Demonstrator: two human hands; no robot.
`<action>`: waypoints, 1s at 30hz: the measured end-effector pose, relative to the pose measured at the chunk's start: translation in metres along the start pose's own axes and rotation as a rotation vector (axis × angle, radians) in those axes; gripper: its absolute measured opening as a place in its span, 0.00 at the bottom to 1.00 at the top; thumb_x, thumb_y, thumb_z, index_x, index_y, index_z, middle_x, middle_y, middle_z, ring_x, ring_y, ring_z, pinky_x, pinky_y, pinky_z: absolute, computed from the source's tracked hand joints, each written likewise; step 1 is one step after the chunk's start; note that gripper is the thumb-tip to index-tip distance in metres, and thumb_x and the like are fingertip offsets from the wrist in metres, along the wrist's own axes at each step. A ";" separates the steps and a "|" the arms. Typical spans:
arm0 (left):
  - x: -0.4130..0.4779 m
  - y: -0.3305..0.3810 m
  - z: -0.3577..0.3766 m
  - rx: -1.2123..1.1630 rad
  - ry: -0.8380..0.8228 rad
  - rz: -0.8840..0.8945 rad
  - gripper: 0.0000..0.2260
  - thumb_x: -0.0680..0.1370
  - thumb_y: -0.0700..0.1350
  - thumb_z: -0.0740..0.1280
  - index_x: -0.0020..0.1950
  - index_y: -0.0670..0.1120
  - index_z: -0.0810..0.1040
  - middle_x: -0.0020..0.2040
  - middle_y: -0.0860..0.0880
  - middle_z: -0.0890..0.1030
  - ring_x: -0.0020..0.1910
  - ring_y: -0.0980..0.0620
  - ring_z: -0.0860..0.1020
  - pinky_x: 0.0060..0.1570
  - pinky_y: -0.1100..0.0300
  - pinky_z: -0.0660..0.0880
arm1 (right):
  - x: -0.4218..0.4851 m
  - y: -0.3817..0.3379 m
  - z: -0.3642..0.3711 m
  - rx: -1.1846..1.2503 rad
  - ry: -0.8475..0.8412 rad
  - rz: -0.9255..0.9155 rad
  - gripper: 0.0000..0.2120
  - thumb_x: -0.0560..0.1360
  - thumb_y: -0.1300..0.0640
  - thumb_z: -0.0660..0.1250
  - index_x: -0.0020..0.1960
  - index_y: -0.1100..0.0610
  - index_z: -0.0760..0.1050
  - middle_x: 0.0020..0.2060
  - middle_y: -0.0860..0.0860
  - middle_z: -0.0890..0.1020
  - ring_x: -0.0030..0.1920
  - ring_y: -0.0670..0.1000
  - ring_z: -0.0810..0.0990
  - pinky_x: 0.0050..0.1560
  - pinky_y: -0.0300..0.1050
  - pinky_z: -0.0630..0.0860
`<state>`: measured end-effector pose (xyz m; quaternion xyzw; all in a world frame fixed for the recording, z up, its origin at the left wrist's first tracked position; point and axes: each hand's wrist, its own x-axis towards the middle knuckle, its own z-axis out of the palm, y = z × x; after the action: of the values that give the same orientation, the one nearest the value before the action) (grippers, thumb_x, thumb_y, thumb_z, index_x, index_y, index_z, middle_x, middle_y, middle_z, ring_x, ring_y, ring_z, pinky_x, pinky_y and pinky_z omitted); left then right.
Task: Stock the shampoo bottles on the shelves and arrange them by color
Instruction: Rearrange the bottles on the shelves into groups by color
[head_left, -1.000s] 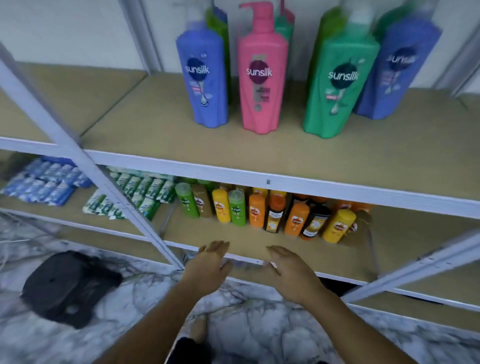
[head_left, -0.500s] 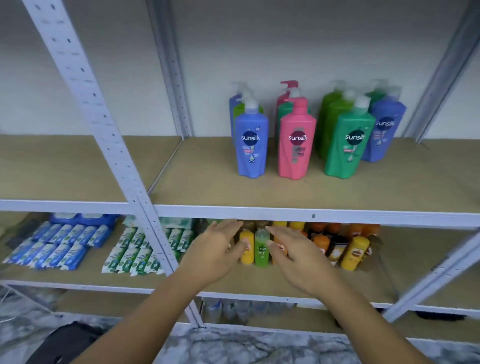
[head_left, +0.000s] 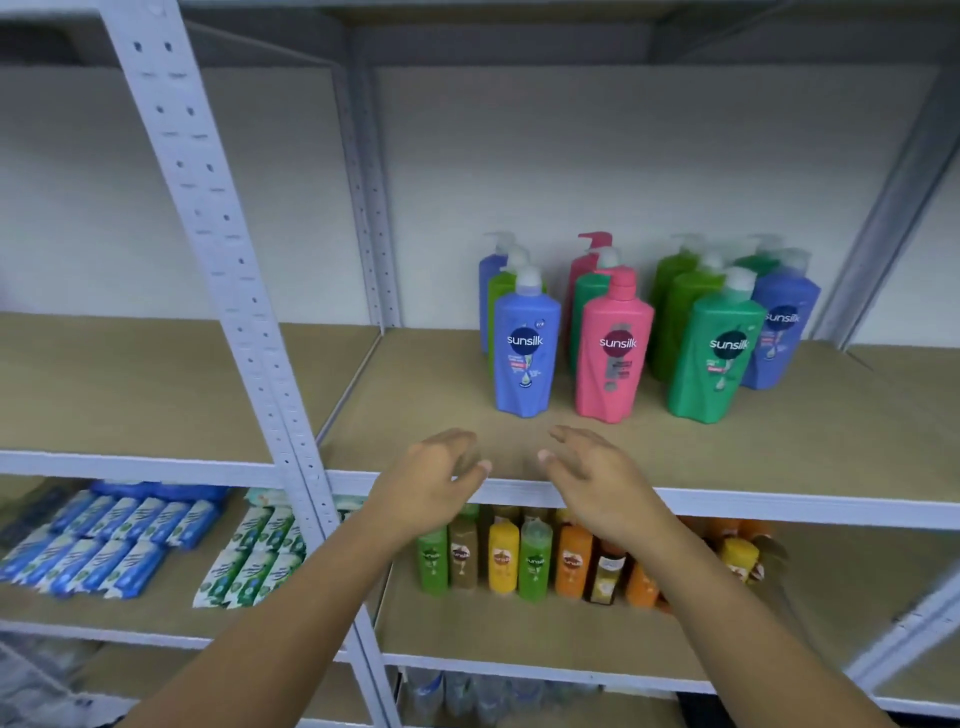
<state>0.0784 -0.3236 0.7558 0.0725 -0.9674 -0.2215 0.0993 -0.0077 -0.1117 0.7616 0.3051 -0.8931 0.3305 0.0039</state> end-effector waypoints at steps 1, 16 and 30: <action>0.009 -0.001 0.000 -0.002 0.002 -0.013 0.20 0.82 0.56 0.63 0.69 0.45 0.76 0.67 0.48 0.78 0.65 0.48 0.75 0.64 0.59 0.68 | 0.010 0.004 0.001 0.016 0.006 0.006 0.25 0.82 0.46 0.62 0.76 0.55 0.68 0.74 0.51 0.71 0.74 0.50 0.67 0.68 0.36 0.59; 0.087 -0.044 0.031 0.105 -0.047 -0.161 0.29 0.80 0.63 0.60 0.77 0.50 0.67 0.79 0.49 0.65 0.77 0.52 0.63 0.77 0.57 0.54 | 0.120 0.053 0.039 0.365 0.066 -0.008 0.37 0.77 0.51 0.71 0.80 0.54 0.56 0.75 0.48 0.69 0.74 0.45 0.67 0.74 0.41 0.63; 0.141 -0.089 0.038 0.080 -0.006 -0.008 0.29 0.80 0.61 0.63 0.78 0.49 0.66 0.80 0.49 0.63 0.79 0.54 0.59 0.78 0.57 0.48 | 0.141 0.052 0.064 0.382 0.266 0.019 0.37 0.75 0.54 0.74 0.78 0.48 0.59 0.66 0.40 0.75 0.65 0.40 0.74 0.64 0.35 0.68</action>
<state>-0.0587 -0.4130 0.7056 0.0794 -0.9754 -0.1834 0.0926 -0.1387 -0.1950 0.7107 0.2455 -0.8089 0.5309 0.0603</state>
